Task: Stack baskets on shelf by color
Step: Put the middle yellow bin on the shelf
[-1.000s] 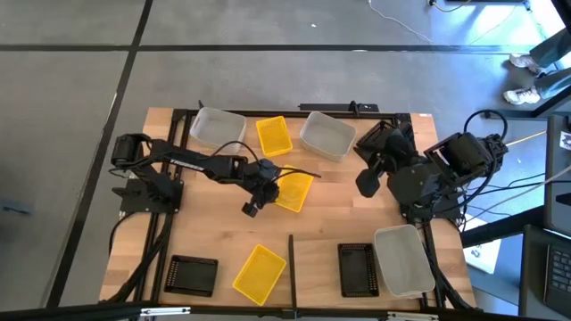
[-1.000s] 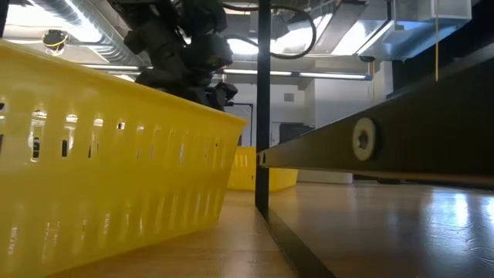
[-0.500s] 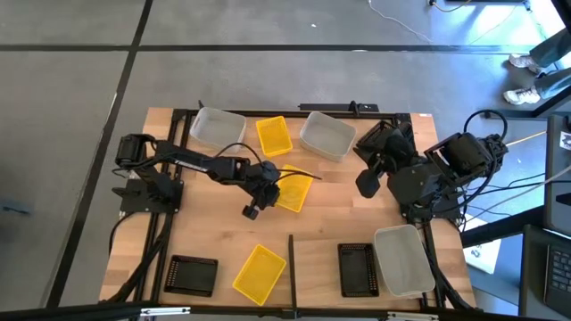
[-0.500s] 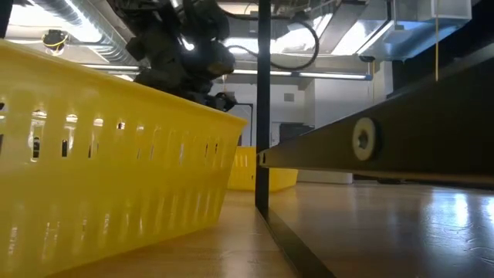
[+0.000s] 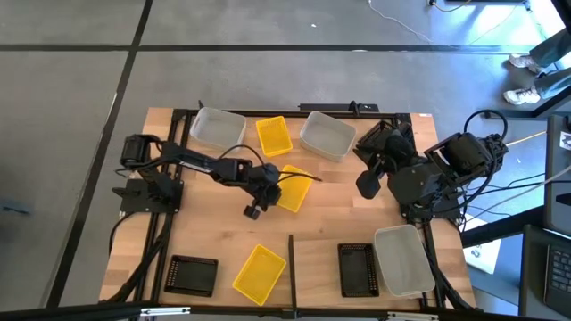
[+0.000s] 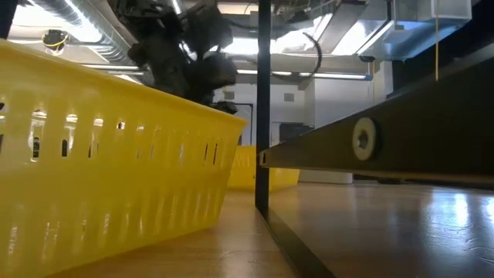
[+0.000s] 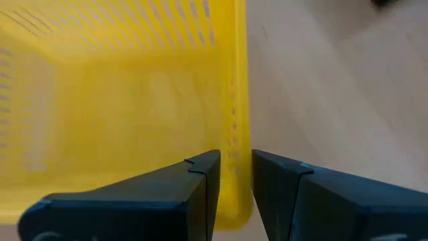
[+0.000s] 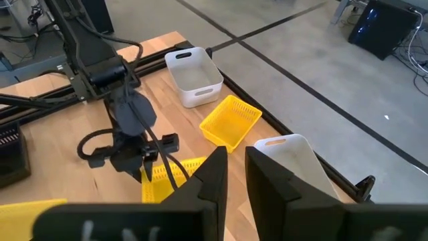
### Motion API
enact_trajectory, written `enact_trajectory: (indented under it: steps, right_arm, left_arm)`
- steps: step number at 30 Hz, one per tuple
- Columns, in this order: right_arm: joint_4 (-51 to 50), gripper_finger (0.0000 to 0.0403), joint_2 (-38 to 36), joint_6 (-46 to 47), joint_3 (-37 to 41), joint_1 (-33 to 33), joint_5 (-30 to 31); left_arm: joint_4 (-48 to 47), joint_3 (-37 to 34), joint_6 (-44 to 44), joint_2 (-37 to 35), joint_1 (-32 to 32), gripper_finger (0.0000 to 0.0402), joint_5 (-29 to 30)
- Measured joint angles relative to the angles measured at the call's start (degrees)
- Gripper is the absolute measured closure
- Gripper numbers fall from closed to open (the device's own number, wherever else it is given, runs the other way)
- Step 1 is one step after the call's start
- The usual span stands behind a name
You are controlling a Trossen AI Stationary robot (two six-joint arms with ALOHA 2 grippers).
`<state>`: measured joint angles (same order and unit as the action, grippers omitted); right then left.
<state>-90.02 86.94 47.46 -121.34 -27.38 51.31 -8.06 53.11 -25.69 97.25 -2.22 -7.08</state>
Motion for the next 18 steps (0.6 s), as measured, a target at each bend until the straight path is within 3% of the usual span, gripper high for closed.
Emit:
enact_trajectory:
  steps: [7,13,16,18]
  right_arm:
    - [0.0,0.0350,0.0,0.0,0.0,0.0,-0.4]
    - [0.0,0.0350,0.0,0.0,0.0,0.0,-0.4]
    - [0.0,0.0350,0.0,-0.2,0.0,0.0,-0.4]
    - [0.0,0.0350,0.0,-0.3,0.0,0.0,-0.4]
  left_arm:
    - [0.1,0.0,0.1,3.7,1.0,0.0334,0.7]
    - [-0.7,0.7,1.3,3.2,2.6,0.0389,2.3]
    - [-1.9,3.2,4.4,3.1,2.6,0.0397,2.9]
    - [-5.1,5.5,4.1,2.7,2.6,0.0400,6.3]
